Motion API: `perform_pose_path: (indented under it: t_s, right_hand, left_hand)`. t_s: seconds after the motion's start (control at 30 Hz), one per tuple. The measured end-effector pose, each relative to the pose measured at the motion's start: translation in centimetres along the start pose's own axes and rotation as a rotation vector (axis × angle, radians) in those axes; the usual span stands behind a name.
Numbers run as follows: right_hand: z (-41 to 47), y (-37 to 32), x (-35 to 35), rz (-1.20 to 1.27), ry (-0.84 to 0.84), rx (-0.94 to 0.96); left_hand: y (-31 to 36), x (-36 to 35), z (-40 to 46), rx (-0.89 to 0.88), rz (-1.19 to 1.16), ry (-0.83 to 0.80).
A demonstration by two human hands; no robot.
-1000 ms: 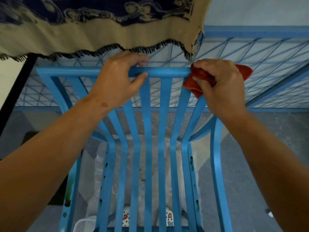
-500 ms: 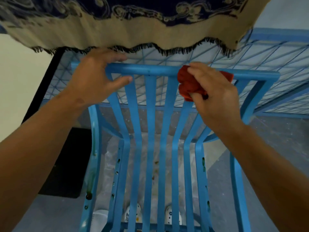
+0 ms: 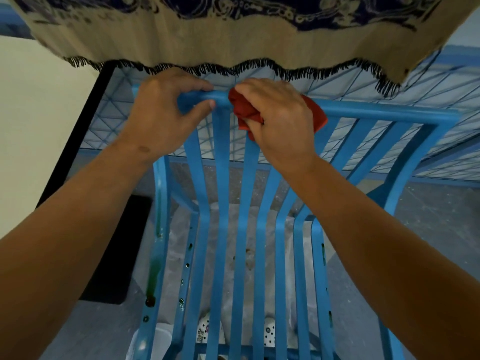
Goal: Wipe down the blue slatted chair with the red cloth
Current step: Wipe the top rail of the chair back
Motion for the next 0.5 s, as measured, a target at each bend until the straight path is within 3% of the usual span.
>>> perform_pose_path:
  t_s: [0.13,0.33,0.5]
  right_hand:
    - [-0.9,1.3,1.3,0.035,-0.052,-0.004]
    - [-4.5,4.4,5.4,-0.005,-0.016,-0.092]
    - [-5.3,4.5,4.3,-0.014,0.049,-0.146]
  left_hand:
    - [-0.3,-0.3,0.0,0.022,-0.012,0.03]
    - [-0.5,-0.4,0.2,0.049,-0.044,0.037]
    - [-0.5,-0.3,0.4,0.053,-0.062,0.038]
Point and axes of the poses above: each hand's wrist, its own z-axis towards the middle knuckle, its own x-axis out of the back of the hand, y = z × x, the point moved 1 cm from there along z, towards the middle knuckle, and after that the axes turned 12 degrees about x, right-handed, at the moved point
